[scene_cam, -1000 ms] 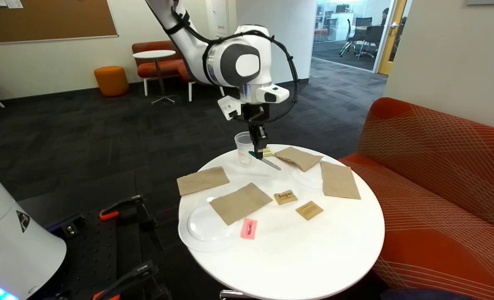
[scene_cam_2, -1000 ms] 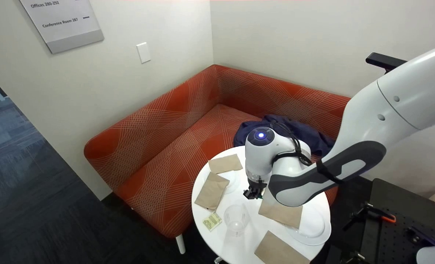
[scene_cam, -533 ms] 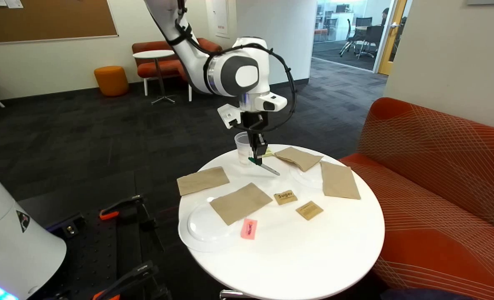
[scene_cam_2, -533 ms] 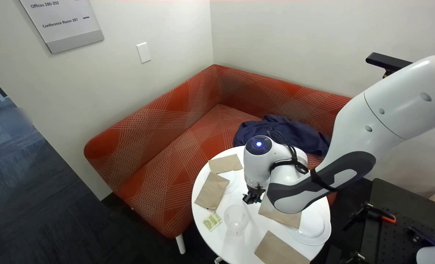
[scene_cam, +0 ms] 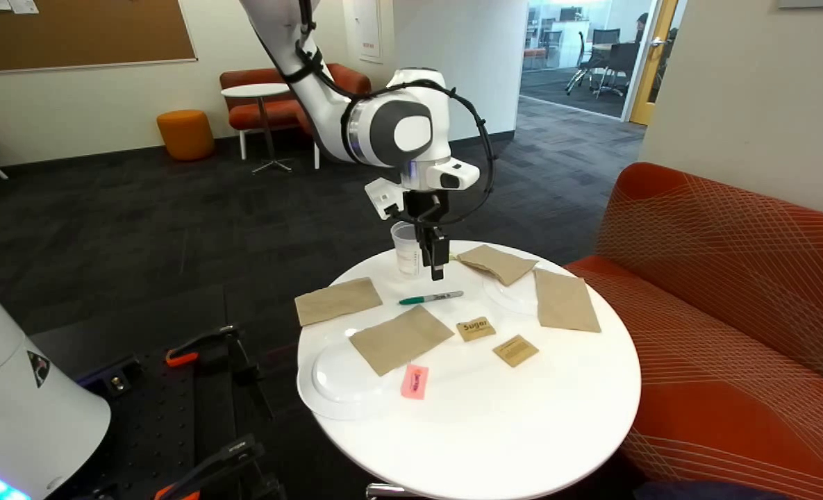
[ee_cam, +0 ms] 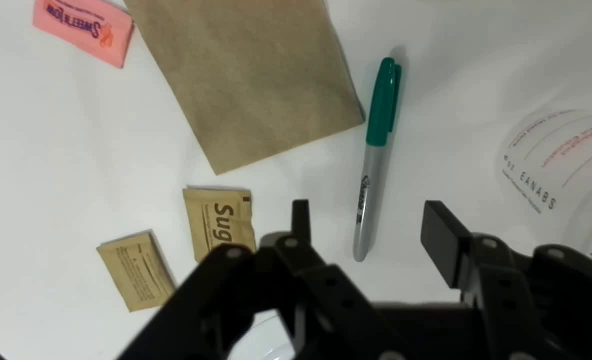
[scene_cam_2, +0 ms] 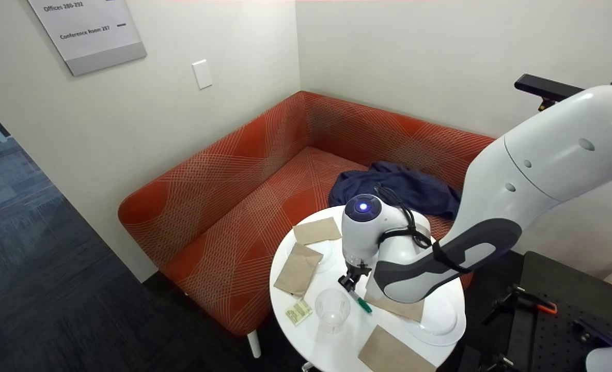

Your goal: Take the blue pen out of the cup and place it on the table

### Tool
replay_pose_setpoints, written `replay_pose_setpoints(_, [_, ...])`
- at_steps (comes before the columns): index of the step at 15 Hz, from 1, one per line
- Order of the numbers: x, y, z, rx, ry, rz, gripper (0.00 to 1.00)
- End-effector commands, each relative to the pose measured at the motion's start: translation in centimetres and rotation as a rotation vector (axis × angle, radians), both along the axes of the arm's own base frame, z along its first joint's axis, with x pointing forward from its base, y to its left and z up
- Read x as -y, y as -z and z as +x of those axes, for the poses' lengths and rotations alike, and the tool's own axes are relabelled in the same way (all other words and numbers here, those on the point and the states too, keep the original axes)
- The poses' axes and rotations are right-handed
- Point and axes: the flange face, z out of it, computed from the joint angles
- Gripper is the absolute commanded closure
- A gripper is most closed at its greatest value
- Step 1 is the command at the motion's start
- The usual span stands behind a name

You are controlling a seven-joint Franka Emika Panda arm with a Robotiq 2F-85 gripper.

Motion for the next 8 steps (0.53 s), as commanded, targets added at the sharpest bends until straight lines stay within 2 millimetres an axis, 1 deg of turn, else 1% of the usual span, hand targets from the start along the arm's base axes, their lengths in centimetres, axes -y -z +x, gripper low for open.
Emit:
replay_pose_setpoints(1, [-0.1,-1.6,0.5,0.047,0.018,0.001,0.08])
replay_pose_setpoints(2, [0.0,-2.3,0.6,0.060,0.020,0.004,0.02])
replay_pose_setpoints(3, [0.1,-3.0,0.7,0.071,0.022,0.007,0.00])
replay_pose_setpoints(8, [0.5,-8.0,0.9,0.136,0.029,0.015,0.00])
